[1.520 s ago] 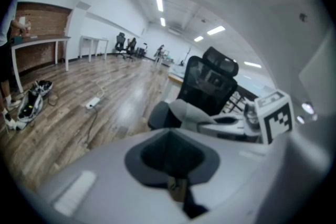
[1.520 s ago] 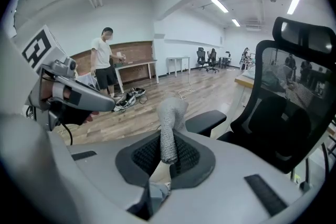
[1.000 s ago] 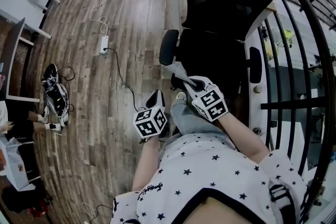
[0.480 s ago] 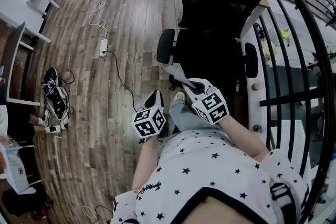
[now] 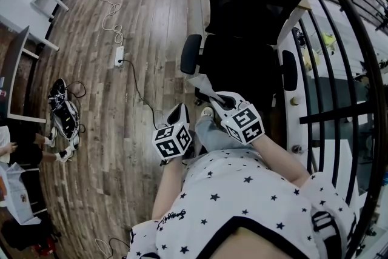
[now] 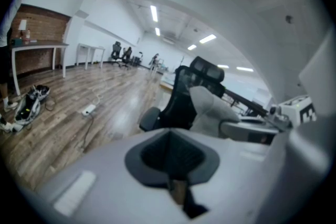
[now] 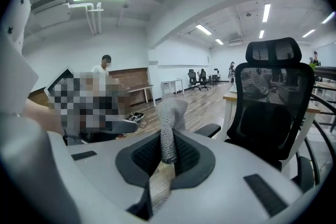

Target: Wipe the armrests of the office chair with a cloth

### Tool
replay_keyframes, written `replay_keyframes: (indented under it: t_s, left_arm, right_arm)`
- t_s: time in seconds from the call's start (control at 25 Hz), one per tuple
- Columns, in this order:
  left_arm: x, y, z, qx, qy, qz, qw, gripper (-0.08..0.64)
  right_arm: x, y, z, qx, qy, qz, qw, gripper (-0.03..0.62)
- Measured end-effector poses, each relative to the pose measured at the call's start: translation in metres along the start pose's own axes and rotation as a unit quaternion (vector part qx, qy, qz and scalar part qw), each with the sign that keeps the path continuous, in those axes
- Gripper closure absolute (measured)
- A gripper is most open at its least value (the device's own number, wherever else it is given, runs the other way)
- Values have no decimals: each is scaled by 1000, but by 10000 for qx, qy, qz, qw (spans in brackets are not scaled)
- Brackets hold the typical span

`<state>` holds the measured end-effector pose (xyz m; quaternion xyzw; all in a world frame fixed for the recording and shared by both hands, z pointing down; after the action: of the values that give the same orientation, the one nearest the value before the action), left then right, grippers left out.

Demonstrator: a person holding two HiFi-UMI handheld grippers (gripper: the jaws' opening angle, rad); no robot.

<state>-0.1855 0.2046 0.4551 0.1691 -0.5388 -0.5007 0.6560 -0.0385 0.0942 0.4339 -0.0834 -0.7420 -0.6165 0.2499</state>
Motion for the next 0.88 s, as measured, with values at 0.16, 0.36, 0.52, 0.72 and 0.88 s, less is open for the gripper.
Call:
replay_keyframes:
  t_s: [0.16,0.36,0.52,0.72,0.88]
  left_arm:
    - [2,0,-2,11,5,17,10000,554]
    - [2,-2,-4,41,-10,29,10000,554]
    - [1,-2,-3,41,-40,35,10000,554]
    - [0,-2,-4,49,-49,13,10000,554]
    - [2,-2,-4,54,-41,15,10000,555]
  right_arm:
    - [-2,-1,-2,7,-5,-18,10000,558]
    - [-3,-2,-4,3,-39,-45,10000,558]
    - [-3,-2,-4,53,-71,-54,9999,558]
    - [-3,-1,-3,39,-92,-71,9999,558]
    - [-2,-2,-4,28,-94,-98,9999,558]
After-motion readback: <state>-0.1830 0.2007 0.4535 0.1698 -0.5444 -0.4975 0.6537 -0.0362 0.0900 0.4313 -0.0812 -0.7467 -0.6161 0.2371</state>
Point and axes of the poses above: the fingertips, and each gripper's own axes: x forward along the fingers, z to its left, y out of its underside, the point moved 8 cm from there along -x, backward along the fingers, and after that the axes turned 3 degrees about z, right-handed, at the moved point
